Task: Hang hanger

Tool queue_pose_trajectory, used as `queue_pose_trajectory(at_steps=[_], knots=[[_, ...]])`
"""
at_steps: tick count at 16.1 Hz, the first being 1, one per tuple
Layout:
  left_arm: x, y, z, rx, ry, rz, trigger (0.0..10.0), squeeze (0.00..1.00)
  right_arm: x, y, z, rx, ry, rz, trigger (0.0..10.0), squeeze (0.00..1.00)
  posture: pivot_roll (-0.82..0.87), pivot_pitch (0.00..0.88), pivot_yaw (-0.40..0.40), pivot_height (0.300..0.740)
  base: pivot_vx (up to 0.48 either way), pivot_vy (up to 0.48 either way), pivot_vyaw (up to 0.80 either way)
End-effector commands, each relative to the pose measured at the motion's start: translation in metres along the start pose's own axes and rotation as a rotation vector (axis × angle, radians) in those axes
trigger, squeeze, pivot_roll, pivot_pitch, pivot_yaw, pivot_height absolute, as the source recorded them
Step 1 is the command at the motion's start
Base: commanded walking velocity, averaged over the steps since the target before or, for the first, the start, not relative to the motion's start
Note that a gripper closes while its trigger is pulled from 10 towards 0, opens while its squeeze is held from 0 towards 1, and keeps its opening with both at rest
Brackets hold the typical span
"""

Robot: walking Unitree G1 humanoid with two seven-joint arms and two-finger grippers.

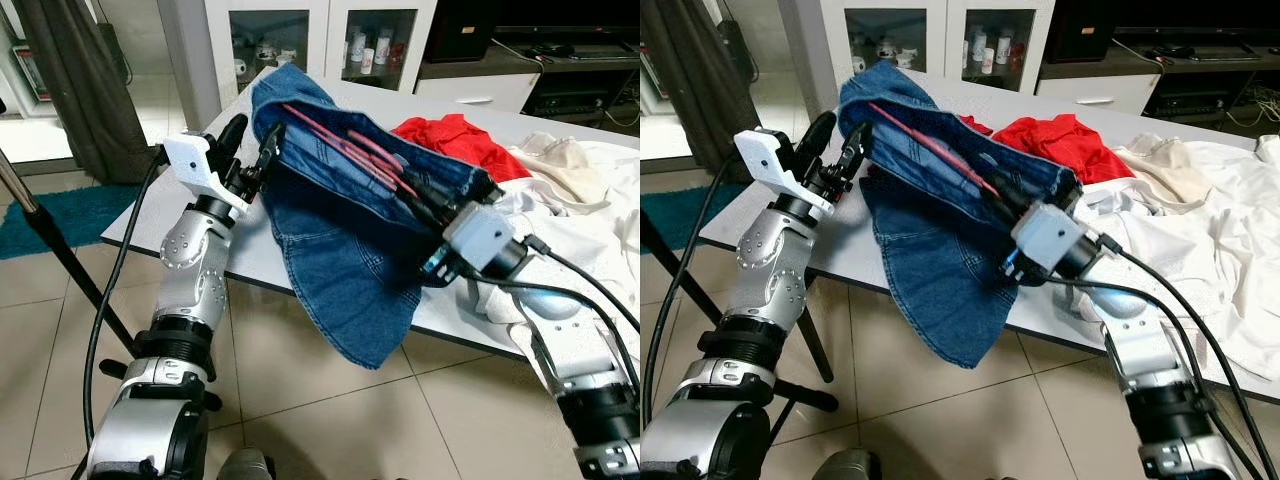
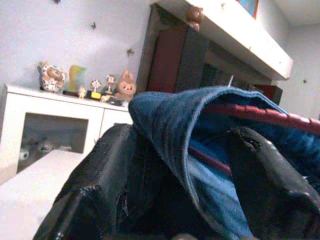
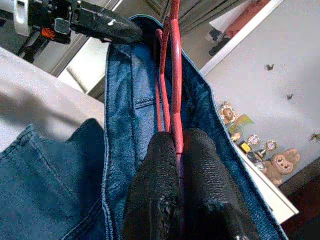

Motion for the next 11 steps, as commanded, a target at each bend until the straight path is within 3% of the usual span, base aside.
queue_pose_trajectory(at_steps=[1,2,3,11], knots=[[0.002,0.001,-0.003,-0.006,-0.001,0.010,8.4,0.00,0.007,-0.007,0.003,-0.006,-0.027,0.025,10.0,0.00,0.15,0.000,-0.015,0.740,0.000,0.000,0.00],[0.003,0.000,-0.002,-0.013,-0.008,0.012,2.9,0.00,0.005,-0.007,0.005,-0.006,-0.023,0.021,10.0,0.00,0.15,0.000,-0.013,0.740,0.000,0.000,0.00],[0.004,0.000,-0.001,-0.015,-0.014,0.012,0.0,0.00,0.005,-0.007,0.006,-0.007,-0.021,0.019,10.0,0.00,0.15,0.000,-0.013,0.740,0.000,0.000,0.00],[0.006,-0.001,0.003,-0.030,-0.044,0.025,0.0,0.00,-0.002,-0.015,0.023,-0.007,0.001,-0.040,10.0,0.00,0.16,0.000,-0.013,0.740,0.000,0.000,0.00]])
Point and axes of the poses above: a point about 5 cm out from each wrist's last joint towards the gripper, its own z axis pointing back from the gripper into the wrist, its own x axis along the axis of the wrist's last joint, y = z × x, the point moved 3 cm from there along -z, pointing out of the wrist towards the gripper, and after that the axes turned 6 degrees about -z, right-handed, at the moved point
